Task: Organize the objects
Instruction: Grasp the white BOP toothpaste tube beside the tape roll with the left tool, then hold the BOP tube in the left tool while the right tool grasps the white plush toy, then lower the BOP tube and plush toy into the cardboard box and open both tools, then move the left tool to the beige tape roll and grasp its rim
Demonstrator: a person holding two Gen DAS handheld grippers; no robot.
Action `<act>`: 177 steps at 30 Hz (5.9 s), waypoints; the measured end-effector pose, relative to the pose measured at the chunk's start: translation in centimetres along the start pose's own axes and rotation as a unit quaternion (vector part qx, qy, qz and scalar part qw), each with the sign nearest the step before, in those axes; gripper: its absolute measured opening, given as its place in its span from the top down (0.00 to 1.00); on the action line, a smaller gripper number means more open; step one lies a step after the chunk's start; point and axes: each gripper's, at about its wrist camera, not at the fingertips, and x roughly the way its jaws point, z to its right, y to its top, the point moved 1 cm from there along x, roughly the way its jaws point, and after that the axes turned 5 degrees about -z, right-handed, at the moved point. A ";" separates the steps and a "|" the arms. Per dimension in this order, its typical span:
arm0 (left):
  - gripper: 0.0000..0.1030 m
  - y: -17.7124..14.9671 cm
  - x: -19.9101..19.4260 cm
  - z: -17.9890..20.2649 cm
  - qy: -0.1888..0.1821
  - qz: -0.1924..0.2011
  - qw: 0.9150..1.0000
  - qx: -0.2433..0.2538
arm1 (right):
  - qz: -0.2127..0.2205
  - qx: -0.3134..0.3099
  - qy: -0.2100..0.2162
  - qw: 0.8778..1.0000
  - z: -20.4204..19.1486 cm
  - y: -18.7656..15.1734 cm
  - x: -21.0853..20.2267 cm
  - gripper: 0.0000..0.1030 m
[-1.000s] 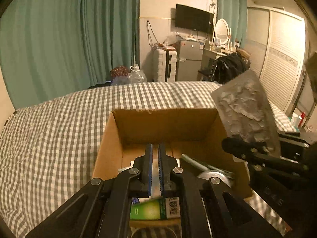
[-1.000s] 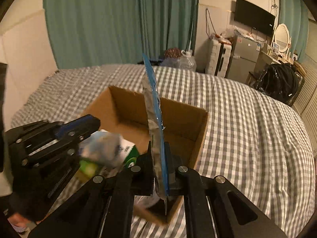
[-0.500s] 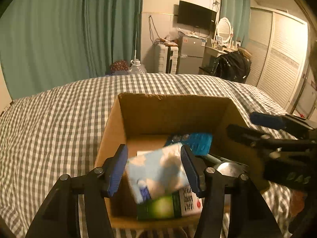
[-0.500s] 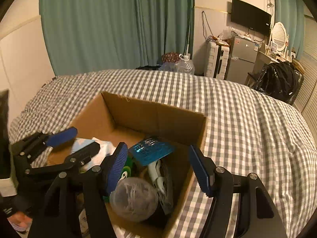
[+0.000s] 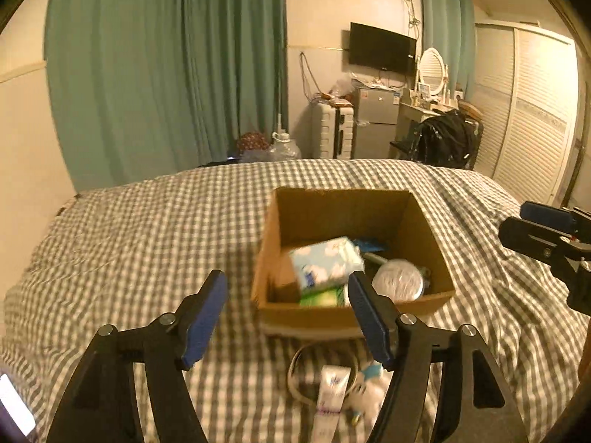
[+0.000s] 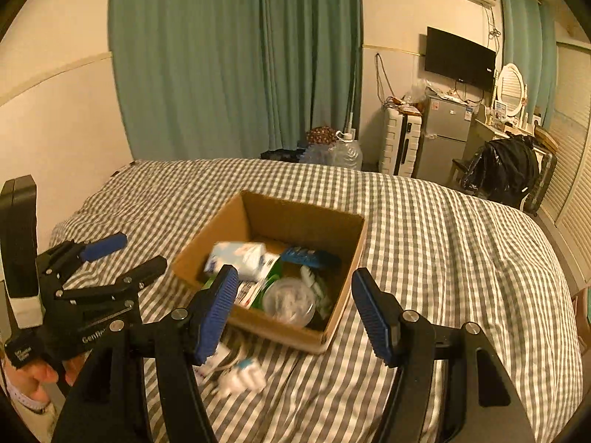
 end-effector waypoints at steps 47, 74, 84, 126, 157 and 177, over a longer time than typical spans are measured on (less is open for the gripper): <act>0.77 -15.1 7.5 -4.1 -0.008 -0.113 0.993 -0.037 | -0.168 -0.017 0.021 0.985 -6.0 -12.6 15.5 0.20; 0.77 -10.7 -0.3 -1.1 -0.028 -0.079 0.995 -0.047 | -0.065 -0.015 0.028 0.997 -5.0 -10.8 1.5 0.37; 0.77 -0.5 -2.9 2.2 -0.063 -0.002 0.998 -0.007 | 0.019 -0.032 -0.006 0.999 -2.8 -2.4 -3.8 0.37; 0.24 5.1 5.3 2.1 -0.013 0.017 1.000 -0.019 | 0.024 0.032 -0.020 0.999 3.3 4.1 3.1 0.18; 0.01 -8.6 5.1 1.6 0.035 -0.030 0.998 -0.052 | -0.021 0.060 -0.074 0.995 3.2 -10.2 4.7 0.00; 0.03 -12.2 14.1 4.8 0.005 -0.126 0.992 -0.012 | -0.104 0.074 -0.093 0.987 3.3 -12.5 9.6 0.00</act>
